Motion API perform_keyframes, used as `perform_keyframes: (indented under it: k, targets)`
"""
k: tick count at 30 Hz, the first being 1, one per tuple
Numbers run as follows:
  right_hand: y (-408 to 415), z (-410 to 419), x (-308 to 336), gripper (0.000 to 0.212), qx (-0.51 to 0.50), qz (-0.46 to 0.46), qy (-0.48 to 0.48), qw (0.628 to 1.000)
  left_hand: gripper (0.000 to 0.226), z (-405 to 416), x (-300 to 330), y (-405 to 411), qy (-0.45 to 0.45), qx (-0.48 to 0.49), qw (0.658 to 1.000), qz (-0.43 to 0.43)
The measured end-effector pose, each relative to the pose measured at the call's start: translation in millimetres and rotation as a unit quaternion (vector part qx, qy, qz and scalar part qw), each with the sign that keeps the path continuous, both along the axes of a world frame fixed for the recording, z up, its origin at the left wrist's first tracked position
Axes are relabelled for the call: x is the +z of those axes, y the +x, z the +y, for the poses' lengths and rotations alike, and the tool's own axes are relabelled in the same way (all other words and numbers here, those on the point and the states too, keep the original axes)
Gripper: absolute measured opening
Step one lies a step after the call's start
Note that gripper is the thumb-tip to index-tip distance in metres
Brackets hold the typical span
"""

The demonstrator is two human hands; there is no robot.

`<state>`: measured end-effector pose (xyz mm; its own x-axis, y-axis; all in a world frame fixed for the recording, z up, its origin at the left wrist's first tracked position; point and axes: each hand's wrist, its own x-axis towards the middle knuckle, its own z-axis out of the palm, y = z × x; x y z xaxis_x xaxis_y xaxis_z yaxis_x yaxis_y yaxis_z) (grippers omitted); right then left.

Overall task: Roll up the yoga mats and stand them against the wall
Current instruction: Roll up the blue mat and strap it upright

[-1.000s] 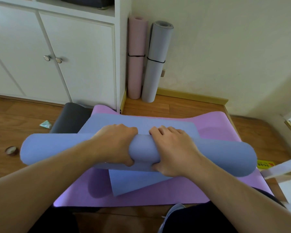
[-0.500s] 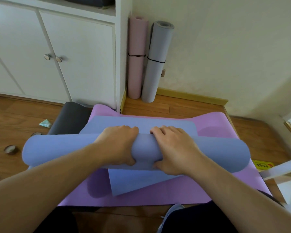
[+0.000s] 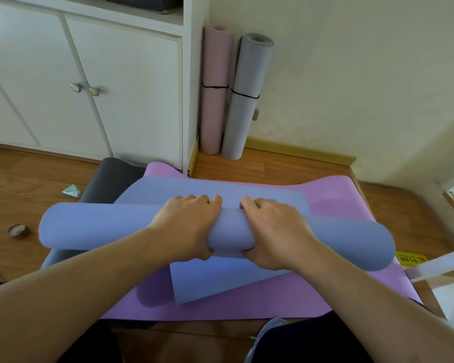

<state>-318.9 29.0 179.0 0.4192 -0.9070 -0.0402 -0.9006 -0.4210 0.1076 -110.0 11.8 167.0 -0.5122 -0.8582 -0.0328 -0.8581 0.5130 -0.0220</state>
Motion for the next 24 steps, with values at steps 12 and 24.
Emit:
perform_keyframes:
  k: [12,24]
  targets:
    - [1.8,0.1,-4.7,0.063,0.008,0.012,0.001,1.0,0.075,-2.1,6.9,7.7,0.068,-0.003,0.998,0.009]
    - [3.4,2.5,0.1,0.106,-0.018,0.044,0.012,0.999,0.068,-11.3,10.5,10.4,0.117,0.044,0.992,0.01]
